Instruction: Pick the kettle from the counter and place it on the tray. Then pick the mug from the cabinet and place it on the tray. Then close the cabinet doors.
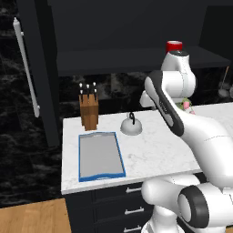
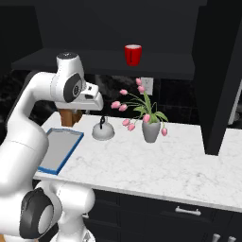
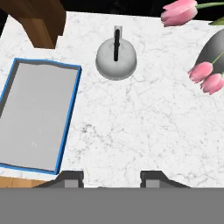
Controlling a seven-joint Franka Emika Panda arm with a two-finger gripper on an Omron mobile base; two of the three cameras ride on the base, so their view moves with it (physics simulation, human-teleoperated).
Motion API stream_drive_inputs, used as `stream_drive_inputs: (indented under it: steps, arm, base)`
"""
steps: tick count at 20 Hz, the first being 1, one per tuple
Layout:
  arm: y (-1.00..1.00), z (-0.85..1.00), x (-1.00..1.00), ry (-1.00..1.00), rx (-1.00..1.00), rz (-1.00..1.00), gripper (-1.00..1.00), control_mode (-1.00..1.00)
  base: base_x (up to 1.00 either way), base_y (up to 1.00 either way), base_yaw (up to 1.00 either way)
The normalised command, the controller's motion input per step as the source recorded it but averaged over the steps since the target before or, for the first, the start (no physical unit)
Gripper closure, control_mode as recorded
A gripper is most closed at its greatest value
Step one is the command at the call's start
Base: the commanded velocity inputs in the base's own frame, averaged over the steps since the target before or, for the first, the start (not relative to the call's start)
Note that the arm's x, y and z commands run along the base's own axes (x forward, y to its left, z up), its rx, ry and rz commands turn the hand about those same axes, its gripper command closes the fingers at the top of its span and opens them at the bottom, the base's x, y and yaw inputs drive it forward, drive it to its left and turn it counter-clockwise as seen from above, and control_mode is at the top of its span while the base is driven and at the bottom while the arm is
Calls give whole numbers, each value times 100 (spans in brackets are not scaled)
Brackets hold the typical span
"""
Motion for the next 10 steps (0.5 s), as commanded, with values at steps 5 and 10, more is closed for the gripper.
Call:
stream_drive_inputs:
  steps: [5, 10]
  arm:
    - [7, -1, -28, -4, -1, 0, -100, -100]
    - [30, -28, -23, -6, -4, 0, -100, -100]
  base:
    - [0, 0, 0]
    - [0, 0, 0]
